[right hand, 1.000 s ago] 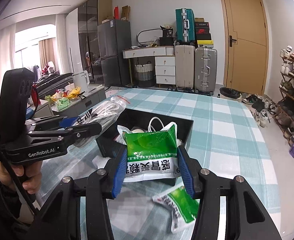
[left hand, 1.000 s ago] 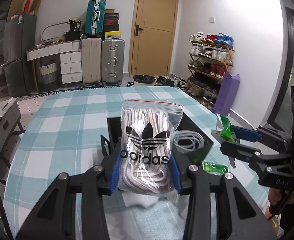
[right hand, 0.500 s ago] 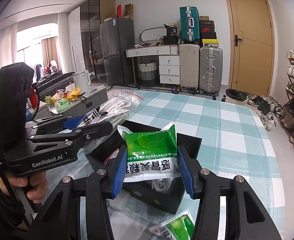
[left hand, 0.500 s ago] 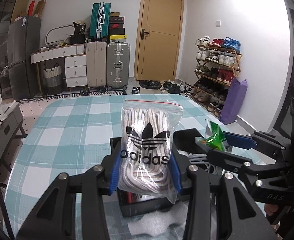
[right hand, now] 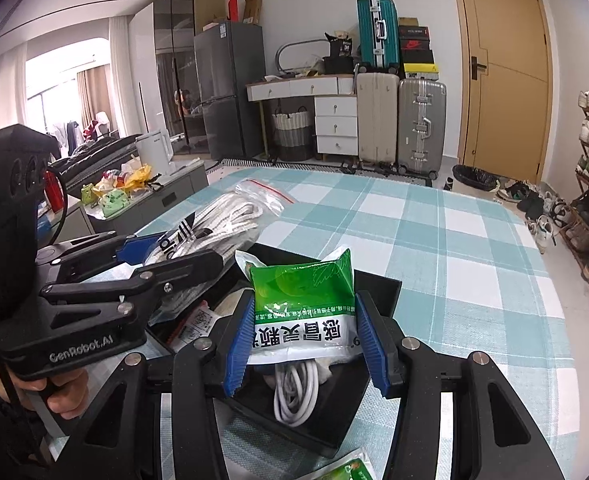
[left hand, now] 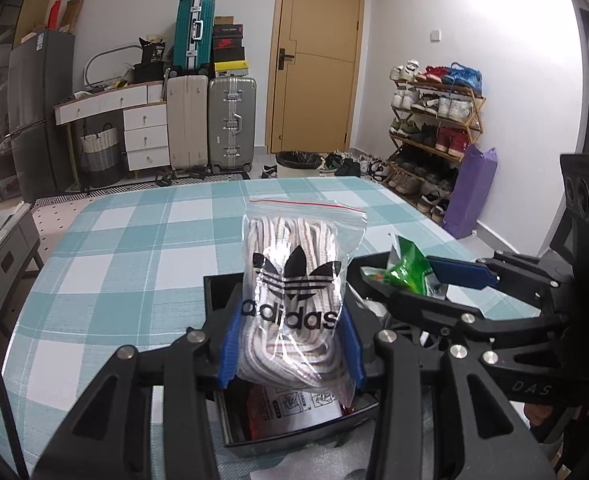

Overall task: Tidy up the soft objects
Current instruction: 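Carry the laces bag with the left tool while the right tool carries the packet over the box, then open the left tool to drop the laces bag into the box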

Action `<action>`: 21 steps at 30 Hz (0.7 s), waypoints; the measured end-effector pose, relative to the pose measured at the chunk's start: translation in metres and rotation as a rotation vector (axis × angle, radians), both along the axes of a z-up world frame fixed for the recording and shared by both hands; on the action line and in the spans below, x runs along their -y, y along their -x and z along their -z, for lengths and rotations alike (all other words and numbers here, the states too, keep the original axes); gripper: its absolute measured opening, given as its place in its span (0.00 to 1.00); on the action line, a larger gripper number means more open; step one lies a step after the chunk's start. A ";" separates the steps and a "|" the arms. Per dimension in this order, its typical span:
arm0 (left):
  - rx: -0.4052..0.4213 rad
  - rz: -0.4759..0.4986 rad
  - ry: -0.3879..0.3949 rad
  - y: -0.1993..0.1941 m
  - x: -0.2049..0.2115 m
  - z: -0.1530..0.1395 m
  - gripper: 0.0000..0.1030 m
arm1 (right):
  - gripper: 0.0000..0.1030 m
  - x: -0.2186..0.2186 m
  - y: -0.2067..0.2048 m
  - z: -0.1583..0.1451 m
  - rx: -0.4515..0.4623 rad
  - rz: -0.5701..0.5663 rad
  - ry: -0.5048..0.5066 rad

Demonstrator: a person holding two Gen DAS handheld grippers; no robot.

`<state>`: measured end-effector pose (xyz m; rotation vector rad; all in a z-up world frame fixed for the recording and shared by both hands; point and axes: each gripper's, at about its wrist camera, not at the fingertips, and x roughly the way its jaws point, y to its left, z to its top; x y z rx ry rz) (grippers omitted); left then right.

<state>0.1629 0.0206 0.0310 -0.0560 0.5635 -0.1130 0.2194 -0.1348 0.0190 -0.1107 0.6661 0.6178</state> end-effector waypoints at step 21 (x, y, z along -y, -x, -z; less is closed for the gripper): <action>-0.108 0.032 -0.056 -0.002 0.001 0.018 0.41 | 0.48 -0.010 -0.017 0.022 -0.091 -0.021 0.021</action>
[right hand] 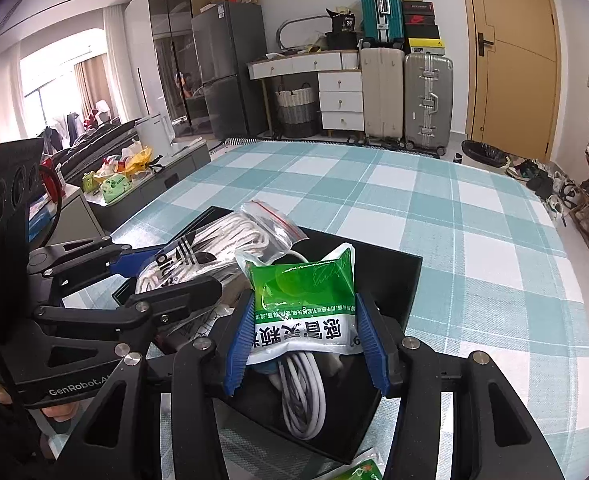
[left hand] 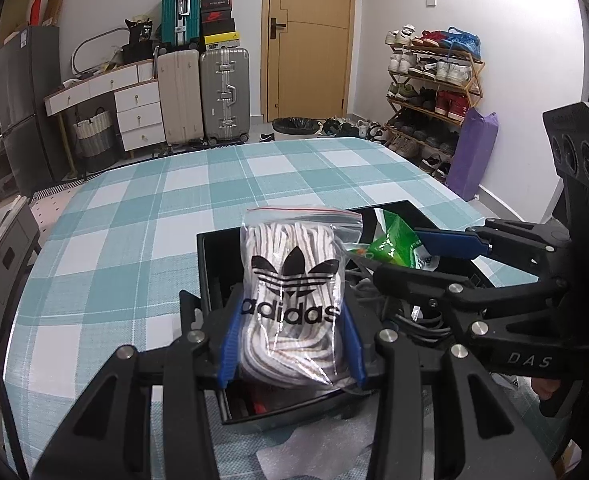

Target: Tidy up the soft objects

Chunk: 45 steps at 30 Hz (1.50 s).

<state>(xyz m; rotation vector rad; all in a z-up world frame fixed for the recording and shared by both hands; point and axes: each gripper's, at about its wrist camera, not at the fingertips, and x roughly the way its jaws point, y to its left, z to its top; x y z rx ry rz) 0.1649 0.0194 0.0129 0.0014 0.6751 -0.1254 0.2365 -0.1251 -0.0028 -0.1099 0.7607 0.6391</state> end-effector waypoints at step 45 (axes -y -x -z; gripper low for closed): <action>0.011 -0.059 0.030 0.073 -0.011 0.006 1.00 | 0.99 0.067 0.083 -0.030 0.064 0.124 0.030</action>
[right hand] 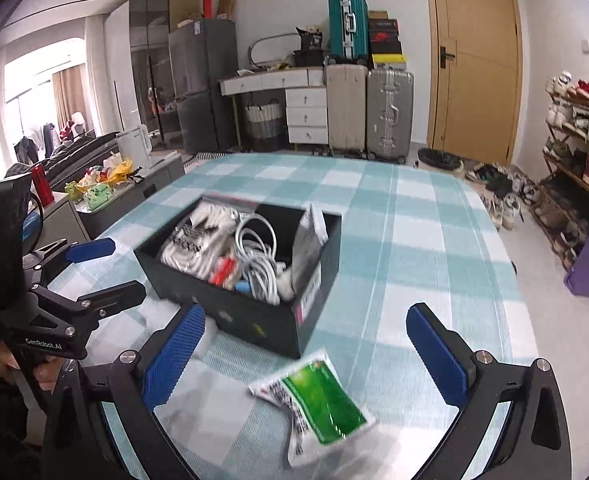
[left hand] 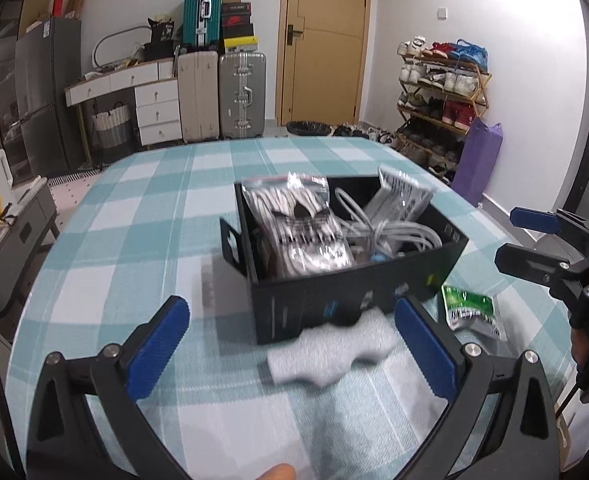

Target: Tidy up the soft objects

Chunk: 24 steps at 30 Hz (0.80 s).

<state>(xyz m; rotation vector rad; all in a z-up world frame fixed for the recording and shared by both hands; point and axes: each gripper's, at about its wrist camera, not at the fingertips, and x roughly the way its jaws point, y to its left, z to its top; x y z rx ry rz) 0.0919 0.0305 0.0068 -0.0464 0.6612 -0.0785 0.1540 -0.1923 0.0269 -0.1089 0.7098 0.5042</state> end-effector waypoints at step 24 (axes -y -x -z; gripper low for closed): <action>-0.132 0.041 -0.033 -0.011 0.025 0.030 1.00 | 0.99 0.013 0.000 0.057 -0.208 0.017 0.107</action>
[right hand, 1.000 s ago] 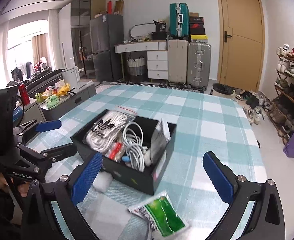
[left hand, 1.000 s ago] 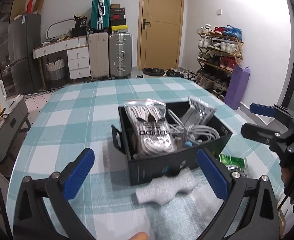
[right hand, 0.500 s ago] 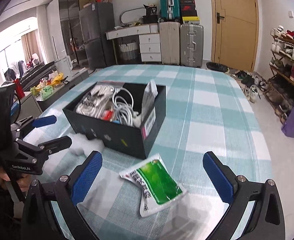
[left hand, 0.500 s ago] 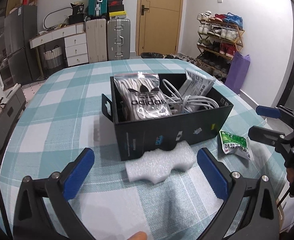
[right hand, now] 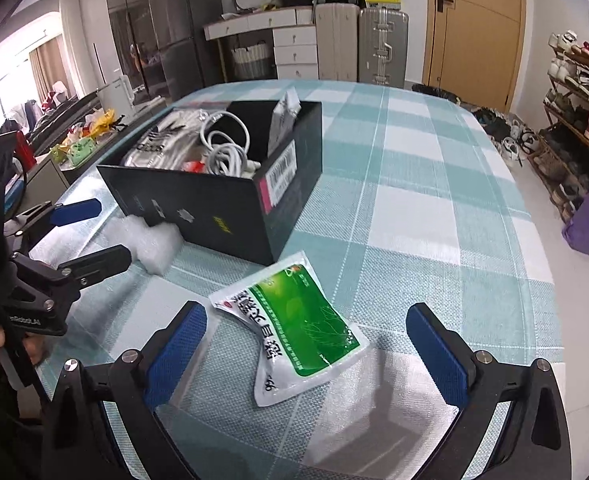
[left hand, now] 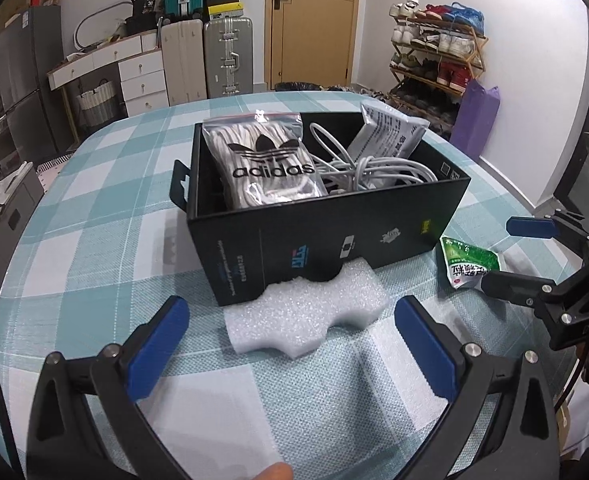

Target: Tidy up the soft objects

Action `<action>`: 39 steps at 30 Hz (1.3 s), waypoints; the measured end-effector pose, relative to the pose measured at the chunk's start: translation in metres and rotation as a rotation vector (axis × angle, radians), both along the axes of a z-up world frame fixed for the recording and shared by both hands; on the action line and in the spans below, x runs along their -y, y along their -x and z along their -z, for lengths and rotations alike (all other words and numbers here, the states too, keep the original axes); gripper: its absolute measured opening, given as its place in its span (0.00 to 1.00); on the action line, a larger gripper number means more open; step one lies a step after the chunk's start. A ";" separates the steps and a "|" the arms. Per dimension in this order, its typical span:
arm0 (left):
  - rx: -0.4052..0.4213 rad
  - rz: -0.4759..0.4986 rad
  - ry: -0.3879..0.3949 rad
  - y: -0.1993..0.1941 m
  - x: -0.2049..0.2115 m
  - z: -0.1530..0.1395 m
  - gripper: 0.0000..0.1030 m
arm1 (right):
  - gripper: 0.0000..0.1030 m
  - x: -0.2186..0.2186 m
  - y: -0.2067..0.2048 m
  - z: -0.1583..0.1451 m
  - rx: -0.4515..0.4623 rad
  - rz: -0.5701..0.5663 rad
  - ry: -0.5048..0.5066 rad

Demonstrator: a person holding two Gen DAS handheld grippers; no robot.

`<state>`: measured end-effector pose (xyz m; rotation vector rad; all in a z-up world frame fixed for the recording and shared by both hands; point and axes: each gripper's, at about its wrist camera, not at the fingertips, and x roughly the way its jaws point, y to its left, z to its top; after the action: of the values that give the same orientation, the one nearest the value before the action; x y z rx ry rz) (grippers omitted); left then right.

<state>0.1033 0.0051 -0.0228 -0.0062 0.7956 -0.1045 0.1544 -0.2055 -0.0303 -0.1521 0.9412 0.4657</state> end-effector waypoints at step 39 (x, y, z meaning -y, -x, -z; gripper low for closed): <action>-0.110 0.004 -0.060 -0.029 0.027 0.010 1.00 | 0.64 -0.020 -0.001 0.018 -0.041 -0.098 0.075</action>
<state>0.1323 -0.0221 -0.0328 0.0468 0.9085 -0.0840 0.1550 -0.1852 -0.0479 -0.2583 0.9947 0.5259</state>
